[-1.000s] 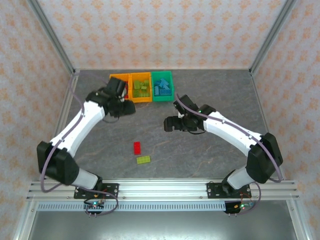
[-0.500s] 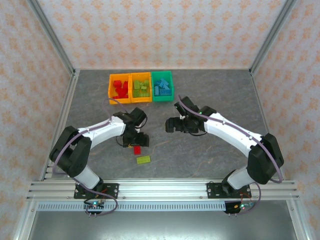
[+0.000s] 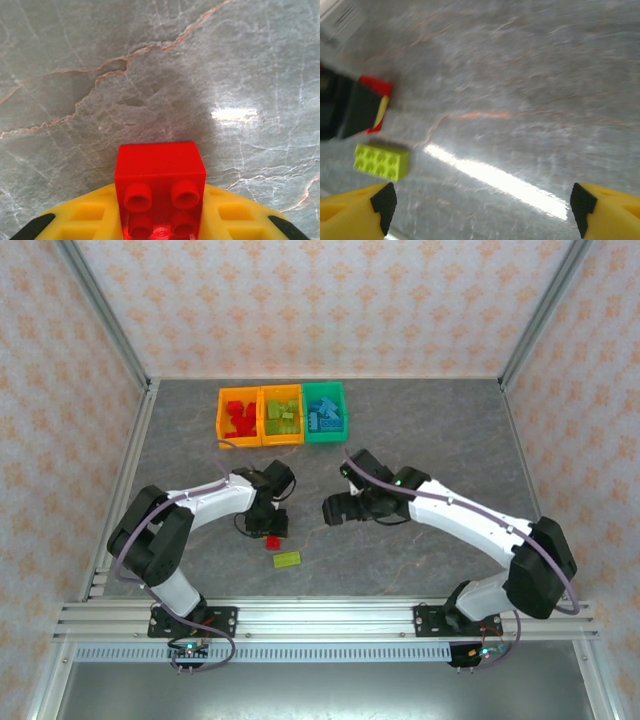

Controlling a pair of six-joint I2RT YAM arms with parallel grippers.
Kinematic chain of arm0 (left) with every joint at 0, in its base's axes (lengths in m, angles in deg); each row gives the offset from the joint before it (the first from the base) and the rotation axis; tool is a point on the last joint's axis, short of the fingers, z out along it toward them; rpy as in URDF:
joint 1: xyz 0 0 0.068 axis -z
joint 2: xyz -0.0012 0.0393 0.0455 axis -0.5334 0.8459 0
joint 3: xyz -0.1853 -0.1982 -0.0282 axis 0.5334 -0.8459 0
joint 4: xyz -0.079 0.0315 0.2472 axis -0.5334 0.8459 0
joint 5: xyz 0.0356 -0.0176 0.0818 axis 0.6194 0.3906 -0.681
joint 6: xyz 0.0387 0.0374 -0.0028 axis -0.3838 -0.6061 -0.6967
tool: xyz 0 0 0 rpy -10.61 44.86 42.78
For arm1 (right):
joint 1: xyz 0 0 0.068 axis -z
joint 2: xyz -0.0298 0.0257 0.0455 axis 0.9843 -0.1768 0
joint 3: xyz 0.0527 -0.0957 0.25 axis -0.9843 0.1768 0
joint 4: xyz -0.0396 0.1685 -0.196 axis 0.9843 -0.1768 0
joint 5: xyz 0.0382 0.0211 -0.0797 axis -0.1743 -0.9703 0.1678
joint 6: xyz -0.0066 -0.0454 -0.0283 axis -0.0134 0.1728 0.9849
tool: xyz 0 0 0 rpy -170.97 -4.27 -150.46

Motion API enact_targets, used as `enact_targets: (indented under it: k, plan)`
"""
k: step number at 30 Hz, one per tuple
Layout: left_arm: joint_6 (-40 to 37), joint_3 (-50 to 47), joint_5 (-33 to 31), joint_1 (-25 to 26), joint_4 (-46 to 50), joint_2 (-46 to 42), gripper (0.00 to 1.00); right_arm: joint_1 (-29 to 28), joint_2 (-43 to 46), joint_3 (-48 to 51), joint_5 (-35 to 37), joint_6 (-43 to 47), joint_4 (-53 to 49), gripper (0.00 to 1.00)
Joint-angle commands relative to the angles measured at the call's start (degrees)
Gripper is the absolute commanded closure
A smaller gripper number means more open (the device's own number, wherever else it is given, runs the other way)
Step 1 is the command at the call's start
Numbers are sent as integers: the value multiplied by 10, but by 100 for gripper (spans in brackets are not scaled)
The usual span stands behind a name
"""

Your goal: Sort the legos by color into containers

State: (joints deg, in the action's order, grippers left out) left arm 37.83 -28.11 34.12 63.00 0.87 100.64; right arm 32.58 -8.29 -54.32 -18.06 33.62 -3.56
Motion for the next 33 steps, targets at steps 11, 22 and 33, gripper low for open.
enact_targets:
  k: [11,22,33]
  plan:
    - [-96,250,-41,-174,82,31,77,-15,111,104,38,154,175,9]
    - [-110,644,-151,-269,137,299,74,-15,64,54,121,113,137,5]
    - [-106,755,-133,-274,168,346,50,-15,67,62,132,90,152,5]
